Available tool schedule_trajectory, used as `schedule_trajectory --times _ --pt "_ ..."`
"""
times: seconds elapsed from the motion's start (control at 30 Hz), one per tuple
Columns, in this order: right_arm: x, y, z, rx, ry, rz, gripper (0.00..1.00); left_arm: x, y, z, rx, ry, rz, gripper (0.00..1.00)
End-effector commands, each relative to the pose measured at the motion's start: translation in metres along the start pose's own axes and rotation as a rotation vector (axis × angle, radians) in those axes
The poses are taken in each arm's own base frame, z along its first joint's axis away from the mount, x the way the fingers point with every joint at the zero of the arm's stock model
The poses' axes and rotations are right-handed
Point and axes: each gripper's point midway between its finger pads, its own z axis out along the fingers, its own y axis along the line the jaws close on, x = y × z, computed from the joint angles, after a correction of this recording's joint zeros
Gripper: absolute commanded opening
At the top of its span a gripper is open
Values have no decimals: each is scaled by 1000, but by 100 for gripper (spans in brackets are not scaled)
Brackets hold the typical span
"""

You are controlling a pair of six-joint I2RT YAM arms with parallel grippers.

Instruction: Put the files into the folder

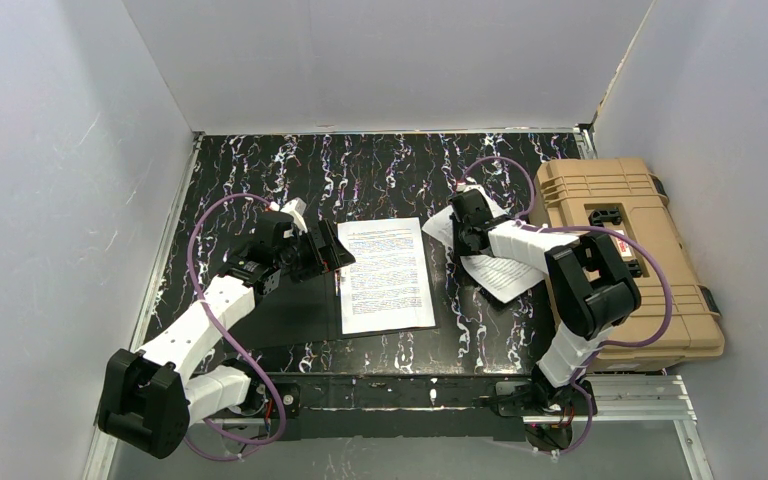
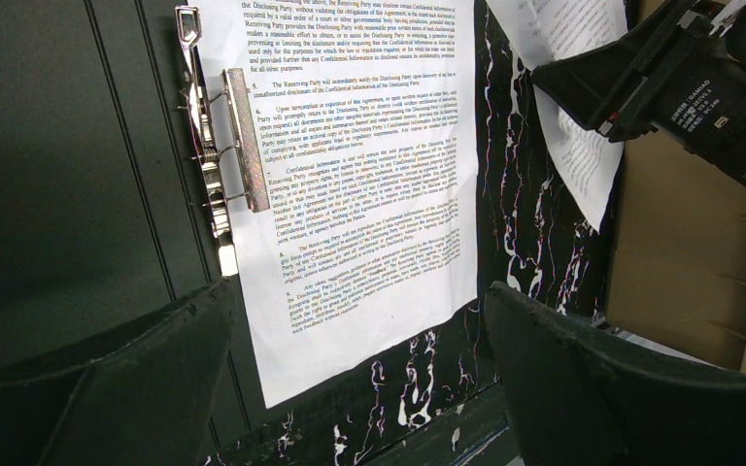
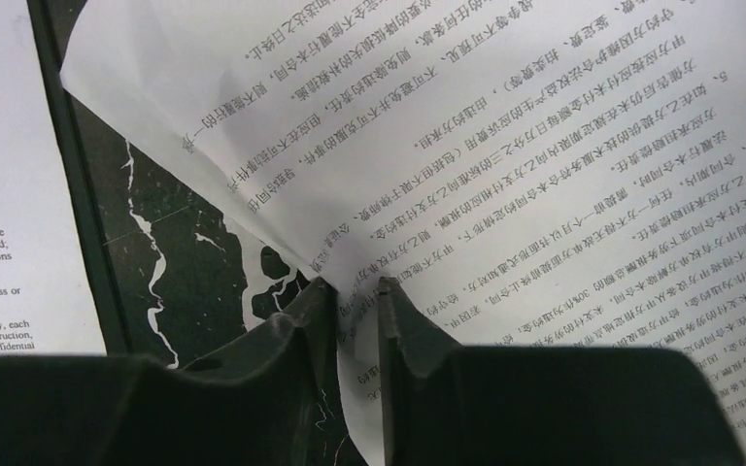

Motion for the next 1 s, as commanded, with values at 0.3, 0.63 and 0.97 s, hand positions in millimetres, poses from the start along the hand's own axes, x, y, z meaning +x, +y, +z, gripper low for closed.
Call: schedule_trajectory --times 0.3,0.63,0.97 --pt "13 -9 -6 31 75 -22 1 -1 -5 -6 16 -5 13 98" --pt "-22 25 -46 -168 -24 27 1 -14 -18 -26 28 -50 35 98" --pt "-59 52 -106 -331 -154 -18 1 -32 -25 -51 -6 -110 97 98"
